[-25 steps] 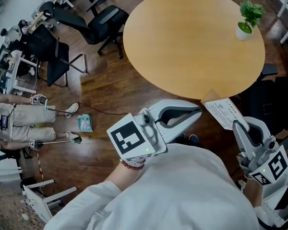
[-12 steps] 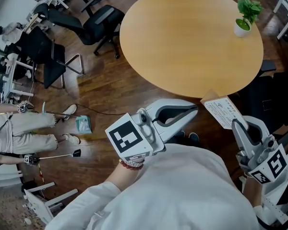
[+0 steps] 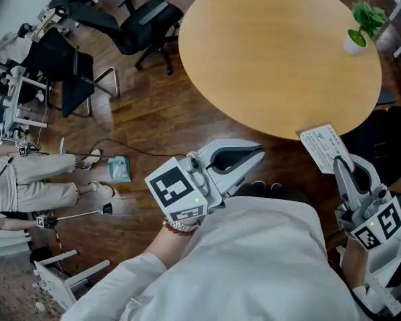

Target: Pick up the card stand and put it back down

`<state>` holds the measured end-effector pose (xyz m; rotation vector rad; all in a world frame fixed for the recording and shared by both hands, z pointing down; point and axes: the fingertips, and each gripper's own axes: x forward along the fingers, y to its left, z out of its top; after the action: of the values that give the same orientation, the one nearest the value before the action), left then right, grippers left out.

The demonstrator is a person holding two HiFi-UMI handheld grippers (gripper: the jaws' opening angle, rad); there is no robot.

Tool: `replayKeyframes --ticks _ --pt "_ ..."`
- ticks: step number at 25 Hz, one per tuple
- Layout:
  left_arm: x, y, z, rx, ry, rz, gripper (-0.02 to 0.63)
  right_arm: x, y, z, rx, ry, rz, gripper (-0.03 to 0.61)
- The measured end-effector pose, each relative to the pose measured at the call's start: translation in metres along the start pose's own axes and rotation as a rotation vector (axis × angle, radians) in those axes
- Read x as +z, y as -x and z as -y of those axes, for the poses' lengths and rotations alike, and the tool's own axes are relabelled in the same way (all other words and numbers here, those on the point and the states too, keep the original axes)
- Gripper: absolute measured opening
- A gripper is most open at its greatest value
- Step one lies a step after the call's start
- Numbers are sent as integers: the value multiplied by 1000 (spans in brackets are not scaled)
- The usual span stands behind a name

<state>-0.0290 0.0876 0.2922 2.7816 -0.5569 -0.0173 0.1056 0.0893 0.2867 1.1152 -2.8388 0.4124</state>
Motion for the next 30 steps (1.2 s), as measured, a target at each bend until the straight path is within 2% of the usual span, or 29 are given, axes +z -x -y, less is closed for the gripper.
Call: replayKeyframes --ticks 5,8,13,17,20,24,27,30 --pt "-8 14 -9 6 2 13 -9 -9 -5 1 -17 -13 -12 22" --pt "-2 7 -19 6 2 34 -9 -4 -15 19 -20 -5 -28 23" --pt "12 -18 -52 41 31 46 -9 4 -58 90 18 -34 -63 21" --pt "29 -15 -78 137 28 59 -9 -5 -101 141 40 -5 -138 23" --pt "40 -18 -102 192 26 71 -9 -5 -138 180 76 -11 -152 23" --pt "41 -32 -135 259 72 84 -9 -42 -193 257 40 -47 -200 23" --pt "56 -48 -146 272 126 123 -9 -66 -224 305 31 -60 -244 23" --pt "65 -64 -152 268 104 82 -9 -75 -255 336 55 -48 -249 23"
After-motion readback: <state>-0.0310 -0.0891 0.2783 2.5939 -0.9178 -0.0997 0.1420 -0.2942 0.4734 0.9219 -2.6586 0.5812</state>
